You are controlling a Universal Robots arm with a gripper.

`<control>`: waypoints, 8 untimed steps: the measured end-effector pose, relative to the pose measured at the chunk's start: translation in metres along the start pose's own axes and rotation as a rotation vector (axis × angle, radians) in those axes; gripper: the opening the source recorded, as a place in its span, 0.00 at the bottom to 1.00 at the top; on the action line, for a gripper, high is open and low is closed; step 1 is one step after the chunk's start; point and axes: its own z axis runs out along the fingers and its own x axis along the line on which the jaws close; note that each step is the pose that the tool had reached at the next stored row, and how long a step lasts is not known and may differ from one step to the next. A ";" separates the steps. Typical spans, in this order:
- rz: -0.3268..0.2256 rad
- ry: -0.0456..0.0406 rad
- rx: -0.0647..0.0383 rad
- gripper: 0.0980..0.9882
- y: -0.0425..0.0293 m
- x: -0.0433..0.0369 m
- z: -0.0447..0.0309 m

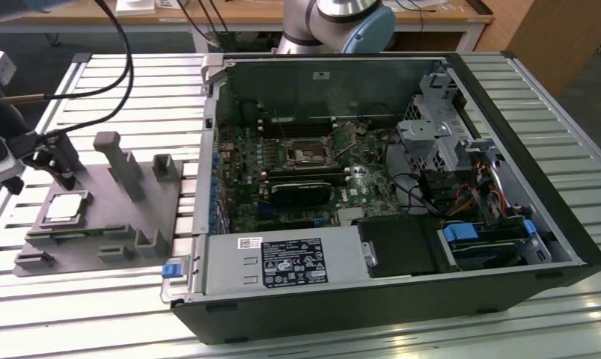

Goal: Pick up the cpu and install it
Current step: 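Pick up the cpu and move it towards the insertion slot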

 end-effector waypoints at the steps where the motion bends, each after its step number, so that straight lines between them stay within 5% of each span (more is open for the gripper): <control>1: 0.000 0.0001 0.000 0.74 -0.0001 0.0000 0.0018; 8: 0.000 0.0000 0.000 0.74 -0.0006 0.0001 0.0138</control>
